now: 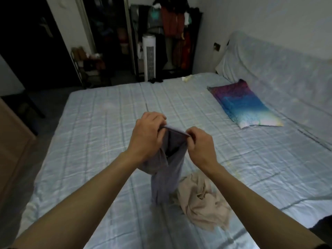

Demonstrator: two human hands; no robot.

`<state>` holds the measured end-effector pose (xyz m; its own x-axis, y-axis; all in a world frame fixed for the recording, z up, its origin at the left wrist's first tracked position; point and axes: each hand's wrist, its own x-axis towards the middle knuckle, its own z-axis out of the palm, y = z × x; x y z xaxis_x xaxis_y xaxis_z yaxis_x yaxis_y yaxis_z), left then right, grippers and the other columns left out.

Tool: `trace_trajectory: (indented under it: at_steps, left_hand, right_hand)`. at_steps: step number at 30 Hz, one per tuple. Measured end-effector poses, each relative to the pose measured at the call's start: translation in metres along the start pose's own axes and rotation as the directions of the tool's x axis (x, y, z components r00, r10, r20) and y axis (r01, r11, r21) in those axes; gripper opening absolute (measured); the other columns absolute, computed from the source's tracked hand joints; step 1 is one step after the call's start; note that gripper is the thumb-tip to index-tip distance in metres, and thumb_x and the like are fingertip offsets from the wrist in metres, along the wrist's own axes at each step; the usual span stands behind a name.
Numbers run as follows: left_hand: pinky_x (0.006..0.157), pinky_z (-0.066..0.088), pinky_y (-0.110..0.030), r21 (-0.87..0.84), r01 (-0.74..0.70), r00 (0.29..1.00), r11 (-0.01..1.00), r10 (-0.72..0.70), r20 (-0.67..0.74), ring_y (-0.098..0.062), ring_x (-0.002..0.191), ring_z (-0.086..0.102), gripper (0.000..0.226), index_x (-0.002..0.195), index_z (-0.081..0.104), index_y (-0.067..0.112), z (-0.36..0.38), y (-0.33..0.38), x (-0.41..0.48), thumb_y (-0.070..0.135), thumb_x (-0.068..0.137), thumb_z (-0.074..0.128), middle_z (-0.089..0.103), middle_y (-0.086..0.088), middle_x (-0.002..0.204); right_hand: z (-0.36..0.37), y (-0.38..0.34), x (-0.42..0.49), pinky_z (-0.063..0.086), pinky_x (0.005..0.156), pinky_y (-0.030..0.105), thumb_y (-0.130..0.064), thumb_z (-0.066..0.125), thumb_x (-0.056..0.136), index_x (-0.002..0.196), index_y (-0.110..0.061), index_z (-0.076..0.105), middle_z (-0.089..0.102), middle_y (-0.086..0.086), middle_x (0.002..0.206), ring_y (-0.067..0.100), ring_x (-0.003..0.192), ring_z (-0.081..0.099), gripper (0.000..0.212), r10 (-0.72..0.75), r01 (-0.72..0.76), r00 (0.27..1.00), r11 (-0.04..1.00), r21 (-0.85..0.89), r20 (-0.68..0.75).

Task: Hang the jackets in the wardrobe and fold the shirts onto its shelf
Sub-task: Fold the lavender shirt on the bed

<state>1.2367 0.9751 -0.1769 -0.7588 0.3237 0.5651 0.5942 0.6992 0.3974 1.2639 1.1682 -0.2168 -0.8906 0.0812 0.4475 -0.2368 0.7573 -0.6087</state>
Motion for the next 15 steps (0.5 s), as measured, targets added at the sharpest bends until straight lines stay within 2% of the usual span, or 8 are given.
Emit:
trace_trajectory:
  at_steps: [5,7,12,15]
  left_hand:
    - [0.083,0.046,-0.046,0.082,-0.032,0.993,0.996,0.041,-0.115,-0.02,0.093,0.053,0.004,0.092,0.06,0.019,-0.08,0.007,0.025,0.018,0.089,0.057,0.059,0.007,0.091]
    - [0.08,0.047,-0.044,0.072,-0.015,0.988,0.997,0.026,-0.151,-0.021,0.087,0.053,0.003,0.095,0.059,0.019,-0.107,0.01,0.03,0.02,0.093,0.056,0.053,0.008,0.086]
    - [0.074,0.048,-0.041,0.071,-0.013,0.987,0.997,0.024,-0.161,-0.021,0.078,0.056,0.004,0.096,0.056,0.022,-0.154,0.006,0.037,0.026,0.097,0.055,0.059,0.001,0.082]
    - [0.071,0.048,-0.038,0.065,-0.016,0.985,0.998,0.027,-0.168,-0.016,0.077,0.055,0.005,0.095,0.054,0.023,-0.172,0.005,0.042,0.027,0.098,0.053,0.059,0.004,0.081]
  right_hand:
    - [-0.025,-0.071,0.04,0.04,0.065,0.027,-0.005,0.055,0.083,0.084,-0.014,0.06,0.061,0.0,0.079,0.015,0.072,0.054,0.011,-0.137,0.141,0.986,0.989,0.043,-0.092]
    - [-0.034,-0.097,0.05,0.039,0.063,0.023,-0.005,0.055,0.084,0.084,-0.016,0.06,0.06,-0.004,0.077,0.012,0.071,0.054,0.012,-0.169,0.179,0.978,0.981,0.075,-0.119]
    - [-0.053,-0.142,0.065,0.037,0.062,0.01,-0.006,0.056,0.087,0.083,-0.022,0.059,0.06,-0.004,0.075,0.01,0.069,0.055,0.018,-0.233,0.261,0.953,0.956,0.135,-0.191]
    - [-0.057,-0.157,0.072,0.039,0.064,0.012,-0.006,0.056,0.088,0.085,-0.02,0.061,0.062,-0.004,0.078,0.01,0.072,0.056,0.015,-0.253,0.283,0.948,0.949,0.142,-0.194]
